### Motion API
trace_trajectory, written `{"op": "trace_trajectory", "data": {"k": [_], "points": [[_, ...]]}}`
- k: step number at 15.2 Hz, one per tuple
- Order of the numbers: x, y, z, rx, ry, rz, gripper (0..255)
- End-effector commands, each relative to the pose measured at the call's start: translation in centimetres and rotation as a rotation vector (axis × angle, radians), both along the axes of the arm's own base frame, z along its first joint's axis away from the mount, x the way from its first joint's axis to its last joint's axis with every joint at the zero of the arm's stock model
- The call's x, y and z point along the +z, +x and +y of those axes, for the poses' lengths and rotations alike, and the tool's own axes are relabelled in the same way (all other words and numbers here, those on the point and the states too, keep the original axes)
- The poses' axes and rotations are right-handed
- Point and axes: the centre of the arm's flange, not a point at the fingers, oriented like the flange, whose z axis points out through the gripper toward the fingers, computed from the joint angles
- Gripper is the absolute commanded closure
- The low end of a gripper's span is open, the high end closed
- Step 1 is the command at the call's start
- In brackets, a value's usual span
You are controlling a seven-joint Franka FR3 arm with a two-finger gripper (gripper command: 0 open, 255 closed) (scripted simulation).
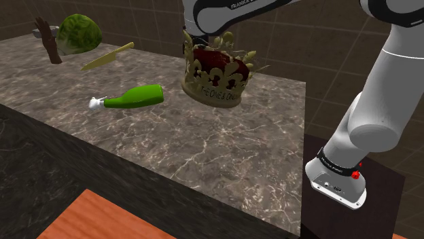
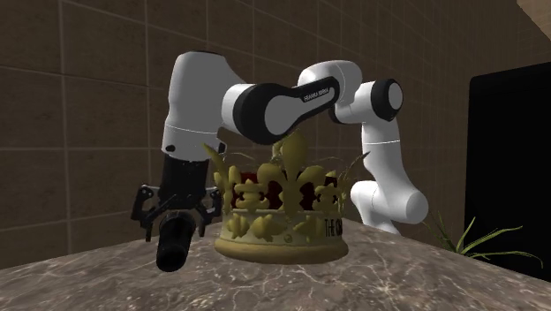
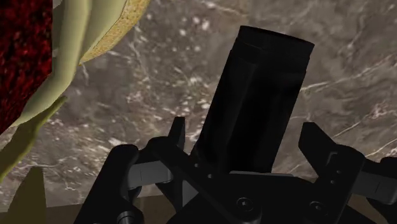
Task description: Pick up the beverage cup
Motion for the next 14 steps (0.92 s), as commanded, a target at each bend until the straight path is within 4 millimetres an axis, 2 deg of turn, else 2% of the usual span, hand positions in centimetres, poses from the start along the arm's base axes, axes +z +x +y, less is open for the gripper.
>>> {"op": "trace_trajectory", "data": {"k": [1,10,14], "points": [[-0.6,0.0,-0.2,-0.003,-0.004,0.005,255],[-0.6,0.1,-0.2,-0.003,-0.003,0.005,255],[1.5,0.1,-0.2,-0.003,-0.003,0.005,255]]}}
